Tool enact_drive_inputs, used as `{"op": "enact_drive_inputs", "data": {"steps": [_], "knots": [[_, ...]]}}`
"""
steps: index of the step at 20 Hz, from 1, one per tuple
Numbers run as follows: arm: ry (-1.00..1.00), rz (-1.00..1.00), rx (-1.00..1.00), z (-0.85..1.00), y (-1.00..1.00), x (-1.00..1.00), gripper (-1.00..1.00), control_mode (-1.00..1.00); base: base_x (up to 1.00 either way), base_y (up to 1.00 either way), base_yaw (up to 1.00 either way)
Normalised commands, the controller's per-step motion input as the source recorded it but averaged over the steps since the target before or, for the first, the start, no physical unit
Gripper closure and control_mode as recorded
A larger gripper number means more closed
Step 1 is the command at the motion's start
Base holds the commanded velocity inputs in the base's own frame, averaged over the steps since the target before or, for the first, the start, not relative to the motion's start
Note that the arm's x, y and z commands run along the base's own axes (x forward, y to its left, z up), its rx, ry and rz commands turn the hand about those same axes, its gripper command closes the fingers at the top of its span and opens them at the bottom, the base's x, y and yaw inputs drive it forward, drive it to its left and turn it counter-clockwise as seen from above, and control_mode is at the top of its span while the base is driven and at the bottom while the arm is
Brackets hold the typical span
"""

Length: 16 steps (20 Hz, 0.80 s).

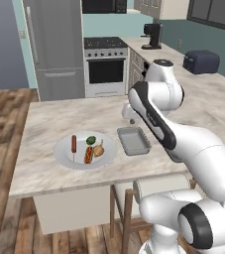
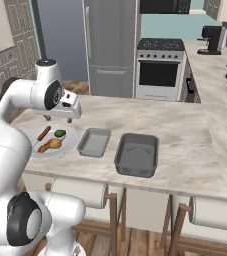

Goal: Place one cooked food and one vegetable from the large plate to each tupperware container.

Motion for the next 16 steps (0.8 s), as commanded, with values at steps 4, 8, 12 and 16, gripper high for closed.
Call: {"op": "enact_drive_inputs", "data": {"steps": [4, 8, 12, 16], "knots": [[0.09, 0.00, 0.00, -0.47, 0.92, 0.29, -1.00, -1.00, 0.00, 0.00, 0.00], [0.07, 0.00, 0.00, -0.35, 0.91, 0.61, -1.00, -1.00, 0.00, 0.00, 0.00], [0.26, 0.01, 0.00, -0.24, 0.23, 0.59, -1.00, -1.00, 0.00, 0.00, 0.00], [0.07, 0.03, 0.00, -0.58, 0.21, 0.69, -1.00, -1.00, 0.00, 0.00, 0.00]]}}
